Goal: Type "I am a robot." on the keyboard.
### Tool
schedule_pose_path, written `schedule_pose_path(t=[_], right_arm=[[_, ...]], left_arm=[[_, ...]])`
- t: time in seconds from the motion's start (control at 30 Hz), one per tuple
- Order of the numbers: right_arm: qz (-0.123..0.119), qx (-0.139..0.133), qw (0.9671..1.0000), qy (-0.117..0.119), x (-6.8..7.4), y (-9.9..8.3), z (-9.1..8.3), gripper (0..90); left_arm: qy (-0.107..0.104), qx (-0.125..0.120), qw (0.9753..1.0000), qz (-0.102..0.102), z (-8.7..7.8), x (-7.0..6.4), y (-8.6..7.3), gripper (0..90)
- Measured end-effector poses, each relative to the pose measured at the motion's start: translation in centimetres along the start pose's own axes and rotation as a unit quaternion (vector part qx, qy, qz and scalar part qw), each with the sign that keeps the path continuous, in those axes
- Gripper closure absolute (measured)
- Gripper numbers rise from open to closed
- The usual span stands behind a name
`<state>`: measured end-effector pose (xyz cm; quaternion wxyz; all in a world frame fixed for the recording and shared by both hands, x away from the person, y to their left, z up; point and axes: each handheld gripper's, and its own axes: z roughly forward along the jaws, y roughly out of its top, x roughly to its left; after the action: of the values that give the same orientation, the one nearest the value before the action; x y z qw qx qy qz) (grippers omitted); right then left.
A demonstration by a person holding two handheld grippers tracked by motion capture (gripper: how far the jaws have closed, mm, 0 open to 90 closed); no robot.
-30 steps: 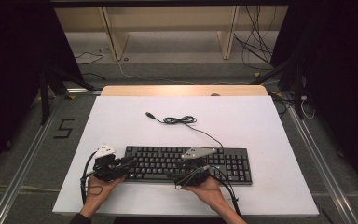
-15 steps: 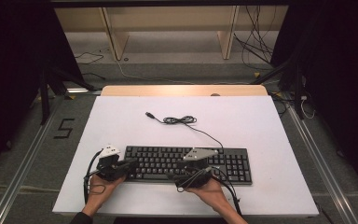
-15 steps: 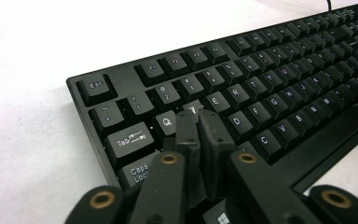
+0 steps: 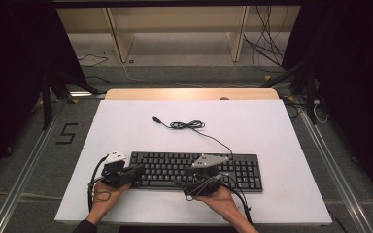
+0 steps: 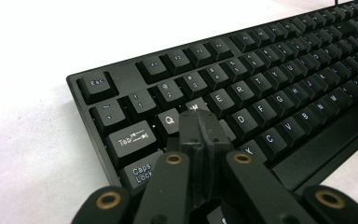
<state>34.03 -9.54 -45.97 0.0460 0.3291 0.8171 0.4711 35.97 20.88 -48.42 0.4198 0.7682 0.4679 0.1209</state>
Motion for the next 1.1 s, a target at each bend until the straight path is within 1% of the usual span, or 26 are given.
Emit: schedule_pose_path(t=[0.23, 0.3, 0.53, 0.63, 0.7, 0.93, 0.97, 1.1], right_arm=[[0.000, -0.004, 1.0000, 0.001, 0.0, 0.0, -0.3, 38.8], [-0.001, -0.006, 1.0000, 0.000, 0.0, 0.0, -0.3, 38.7], [0.001, -0.009, 1.0000, -0.001, -0.1, 0.0, -0.4, 38.7], [0.000, -0.011, 0.9999, -0.001, -0.1, 0.1, -0.4, 38.6], [0.000, -0.011, 0.9999, -0.002, -0.1, 0.1, -0.4, 38.6], [-0.001, -0.013, 0.9999, -0.003, -0.1, 0.1, -0.4, 38.6], [-0.001, -0.013, 0.9999, -0.004, -0.1, 0.1, -0.4, 38.6], [-0.002, -0.014, 0.9999, -0.003, 0.0, 0.1, -0.3, 38.8]], left_arm=[[0.003, 0.010, 0.9999, 0.002, 0.2, -0.1, -0.1, 89.0], [0.005, 0.009, 0.9999, 0.001, 0.2, -0.2, -0.1, 89.0], [0.005, 0.006, 1.0000, 0.000, 0.1, -0.3, -0.1, 88.8], [0.002, -0.004, 1.0000, -0.001, -0.1, -0.3, 0.0, 83.6], [0.002, -0.012, 0.9999, -0.002, -0.3, -0.3, 0.1, 82.9], [-0.011, -0.025, 0.9996, -0.012, -0.9, -0.4, 0.1, 74.8], [-0.014, -0.027, 0.9995, -0.013, -0.9, -0.4, 0.1, 72.8], [-0.022, -0.035, 0.9990, -0.018, -1.2, -0.6, 0.1, 59.6]])
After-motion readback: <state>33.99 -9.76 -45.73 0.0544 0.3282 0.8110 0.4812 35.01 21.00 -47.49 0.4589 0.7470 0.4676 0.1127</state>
